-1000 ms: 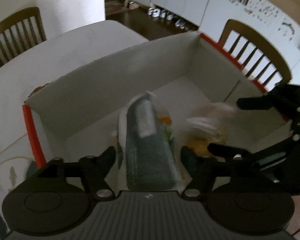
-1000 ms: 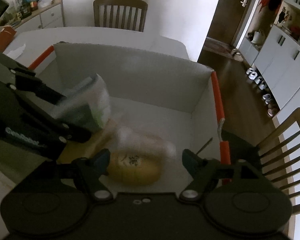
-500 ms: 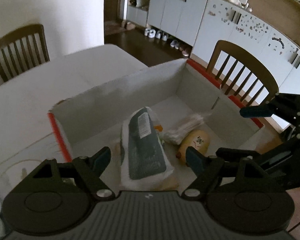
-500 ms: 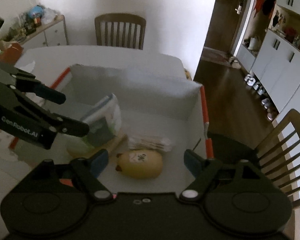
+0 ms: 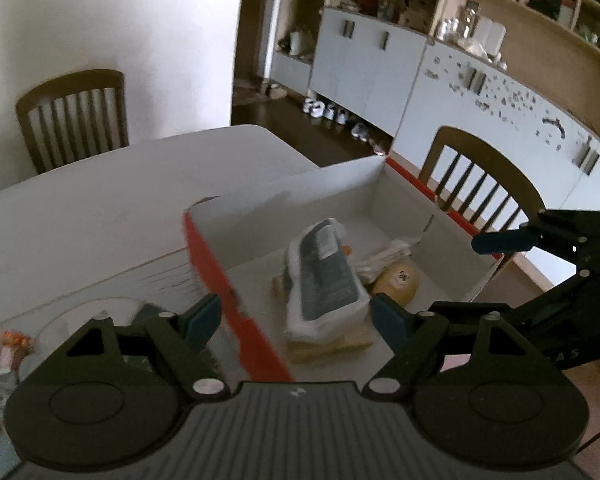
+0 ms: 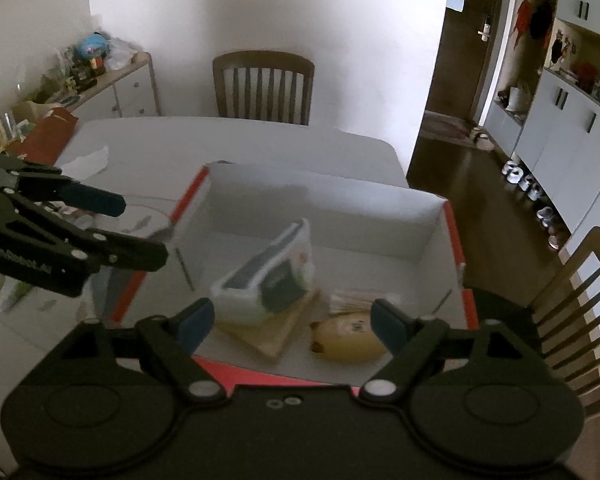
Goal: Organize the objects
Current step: 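Withdraw both grippers from the box back over the table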
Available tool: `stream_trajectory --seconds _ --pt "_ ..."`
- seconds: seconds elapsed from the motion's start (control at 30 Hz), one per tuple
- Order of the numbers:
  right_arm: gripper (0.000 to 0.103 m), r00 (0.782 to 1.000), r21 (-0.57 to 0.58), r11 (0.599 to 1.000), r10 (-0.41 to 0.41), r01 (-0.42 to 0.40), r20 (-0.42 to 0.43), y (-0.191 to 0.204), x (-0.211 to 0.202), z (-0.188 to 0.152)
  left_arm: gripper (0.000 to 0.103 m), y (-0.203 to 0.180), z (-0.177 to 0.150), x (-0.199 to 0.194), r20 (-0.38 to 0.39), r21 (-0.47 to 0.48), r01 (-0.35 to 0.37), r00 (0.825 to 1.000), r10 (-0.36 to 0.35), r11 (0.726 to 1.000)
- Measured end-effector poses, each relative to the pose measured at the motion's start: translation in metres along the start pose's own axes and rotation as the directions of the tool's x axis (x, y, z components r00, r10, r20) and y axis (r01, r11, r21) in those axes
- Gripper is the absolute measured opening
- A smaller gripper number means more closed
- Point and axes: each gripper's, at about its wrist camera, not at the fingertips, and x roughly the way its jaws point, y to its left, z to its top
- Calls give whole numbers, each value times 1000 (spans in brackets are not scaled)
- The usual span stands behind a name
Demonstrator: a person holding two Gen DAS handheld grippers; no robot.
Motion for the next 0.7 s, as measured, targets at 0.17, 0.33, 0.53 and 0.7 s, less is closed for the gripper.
stream_trajectory --seconds 0.17,0.33,0.53,0.7 --pt "95 1000 6 1000 9 -9 16 25 -6 4 82 27 -13 -23 18 -42 -11 1000 12 999" --pt "97 1000 21 999 25 -25 19 52 -6 7 83 54 -29 -42 21 -79 -8 1000 10 997" --pt "98 1000 42 999 24 -25 10 86 4 6 89 86 -55 -60 19 -89 -25 999 27 996" --pt "98 1000 62 998 19 -20 7 112 12 6 90 112 -73 -72 18 -73 -54 998 56 996"
